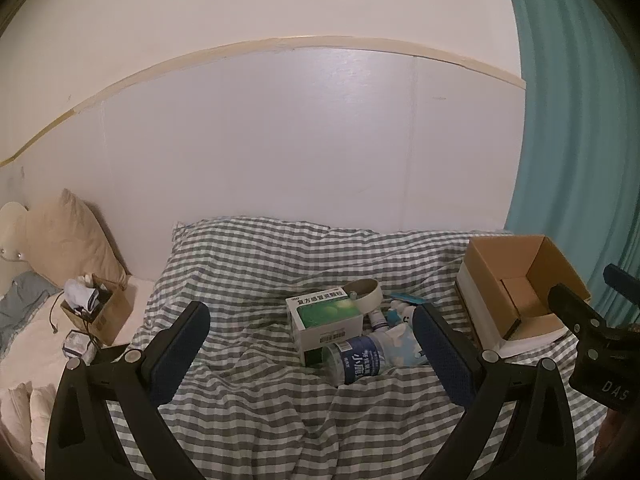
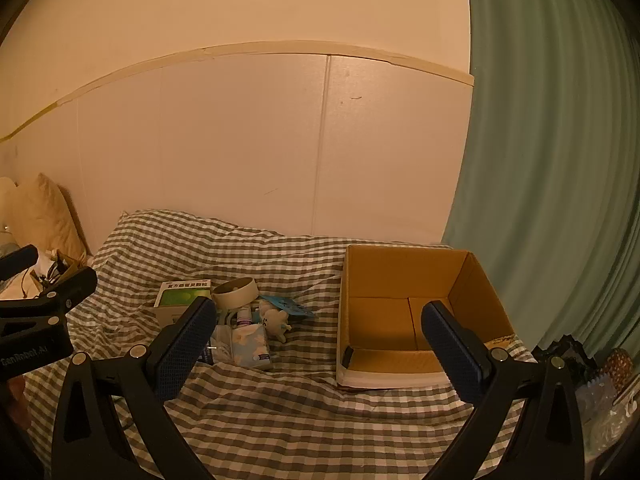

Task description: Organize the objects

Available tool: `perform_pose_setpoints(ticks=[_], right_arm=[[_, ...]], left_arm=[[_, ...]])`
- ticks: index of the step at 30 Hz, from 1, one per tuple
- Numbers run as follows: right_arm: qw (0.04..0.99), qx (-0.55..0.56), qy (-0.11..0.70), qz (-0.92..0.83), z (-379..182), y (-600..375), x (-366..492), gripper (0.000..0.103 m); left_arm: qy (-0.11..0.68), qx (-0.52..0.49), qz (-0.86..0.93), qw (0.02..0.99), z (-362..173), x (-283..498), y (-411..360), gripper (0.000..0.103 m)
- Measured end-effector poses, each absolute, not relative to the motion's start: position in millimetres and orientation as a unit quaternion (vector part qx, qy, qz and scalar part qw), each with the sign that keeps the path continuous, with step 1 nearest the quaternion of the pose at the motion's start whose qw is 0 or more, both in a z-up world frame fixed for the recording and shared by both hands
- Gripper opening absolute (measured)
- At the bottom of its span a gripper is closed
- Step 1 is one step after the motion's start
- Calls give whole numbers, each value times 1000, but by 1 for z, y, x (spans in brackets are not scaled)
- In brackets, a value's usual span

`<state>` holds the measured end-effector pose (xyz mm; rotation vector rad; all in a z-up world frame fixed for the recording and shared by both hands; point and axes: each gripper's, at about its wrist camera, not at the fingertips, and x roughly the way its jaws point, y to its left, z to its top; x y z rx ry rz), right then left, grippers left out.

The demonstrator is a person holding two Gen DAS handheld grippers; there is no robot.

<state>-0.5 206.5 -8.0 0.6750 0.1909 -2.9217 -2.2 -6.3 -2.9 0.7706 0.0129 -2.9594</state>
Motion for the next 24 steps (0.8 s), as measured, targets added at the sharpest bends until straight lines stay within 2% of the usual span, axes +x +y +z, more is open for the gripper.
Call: perform_pose_setpoints(ticks=[24], right_arm=[[75, 228, 56, -969, -10, 206, -3, 103]], left_arm=[[-1, 261, -964, 50, -6, -4, -7, 103]])
